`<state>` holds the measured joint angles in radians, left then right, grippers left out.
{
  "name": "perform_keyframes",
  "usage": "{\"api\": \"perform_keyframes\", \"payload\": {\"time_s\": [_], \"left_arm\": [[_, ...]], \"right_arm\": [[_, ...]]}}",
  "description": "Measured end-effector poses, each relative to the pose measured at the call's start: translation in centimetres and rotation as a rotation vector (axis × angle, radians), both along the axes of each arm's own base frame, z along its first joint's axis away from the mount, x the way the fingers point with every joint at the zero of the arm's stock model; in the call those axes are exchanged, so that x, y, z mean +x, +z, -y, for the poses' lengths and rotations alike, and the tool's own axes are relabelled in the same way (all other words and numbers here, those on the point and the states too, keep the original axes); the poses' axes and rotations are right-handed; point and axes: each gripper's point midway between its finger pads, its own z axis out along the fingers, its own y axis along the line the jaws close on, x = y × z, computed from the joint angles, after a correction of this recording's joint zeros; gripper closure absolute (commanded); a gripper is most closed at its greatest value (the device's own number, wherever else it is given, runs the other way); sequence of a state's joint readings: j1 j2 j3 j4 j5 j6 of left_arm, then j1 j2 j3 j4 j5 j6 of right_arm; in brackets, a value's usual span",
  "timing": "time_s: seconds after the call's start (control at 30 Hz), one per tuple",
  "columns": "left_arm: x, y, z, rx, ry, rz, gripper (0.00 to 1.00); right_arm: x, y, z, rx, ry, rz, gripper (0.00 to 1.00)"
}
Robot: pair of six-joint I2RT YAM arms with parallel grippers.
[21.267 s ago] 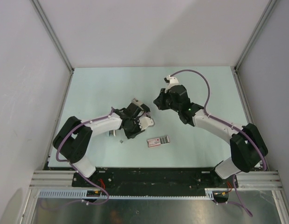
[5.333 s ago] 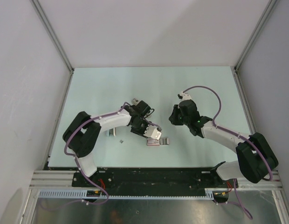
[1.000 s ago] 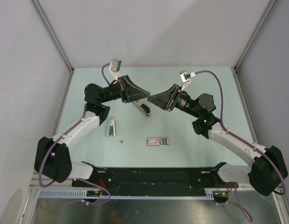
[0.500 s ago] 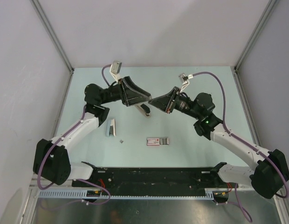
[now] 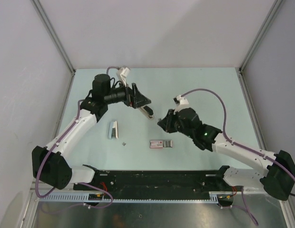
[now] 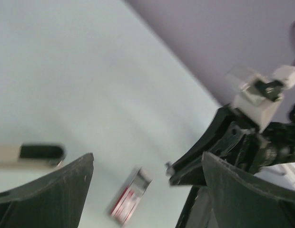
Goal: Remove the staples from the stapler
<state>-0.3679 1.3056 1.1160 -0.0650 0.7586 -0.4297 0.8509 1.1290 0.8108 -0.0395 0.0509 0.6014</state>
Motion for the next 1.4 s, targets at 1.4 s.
{"api": "perform_keyframes", "payload": {"time_s": [1.4], "left_arm": [[-1.4,-11.0,-4.9,0.512,0.005,0.125,0.01]], "right_arm": [[-3.8,-17.8,4.5,-0.548,-0.374,-0.233,1.00]]}}
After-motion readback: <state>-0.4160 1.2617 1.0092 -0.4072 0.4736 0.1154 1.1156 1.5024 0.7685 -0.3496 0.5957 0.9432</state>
